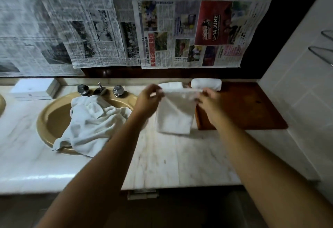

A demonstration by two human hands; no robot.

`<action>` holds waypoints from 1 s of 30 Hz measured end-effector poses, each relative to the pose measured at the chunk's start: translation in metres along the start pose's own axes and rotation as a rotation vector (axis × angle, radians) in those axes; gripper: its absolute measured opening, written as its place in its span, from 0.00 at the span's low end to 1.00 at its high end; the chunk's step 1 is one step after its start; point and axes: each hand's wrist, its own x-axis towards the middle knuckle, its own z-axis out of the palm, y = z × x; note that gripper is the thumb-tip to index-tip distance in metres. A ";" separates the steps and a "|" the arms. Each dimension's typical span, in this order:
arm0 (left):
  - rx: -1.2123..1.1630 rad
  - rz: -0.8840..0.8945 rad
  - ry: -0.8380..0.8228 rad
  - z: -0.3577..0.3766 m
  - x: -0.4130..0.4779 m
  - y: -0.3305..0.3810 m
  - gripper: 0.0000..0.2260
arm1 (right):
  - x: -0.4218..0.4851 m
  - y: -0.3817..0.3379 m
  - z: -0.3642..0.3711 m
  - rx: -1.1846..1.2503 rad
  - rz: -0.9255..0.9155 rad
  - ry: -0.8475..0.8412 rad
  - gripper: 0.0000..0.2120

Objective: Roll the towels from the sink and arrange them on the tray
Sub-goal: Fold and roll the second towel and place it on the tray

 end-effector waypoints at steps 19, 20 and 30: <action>0.527 0.027 -0.467 0.039 -0.197 -0.178 0.12 | -0.133 0.235 -0.073 -0.871 -0.346 -0.403 0.04; 0.536 0.021 -0.460 0.040 -0.198 -0.178 0.13 | -0.133 0.238 -0.073 -0.867 -0.347 -0.392 0.03; 0.438 -0.171 -0.329 0.050 -0.206 -0.167 0.05 | -0.131 0.255 -0.064 -0.794 -0.220 -0.285 0.09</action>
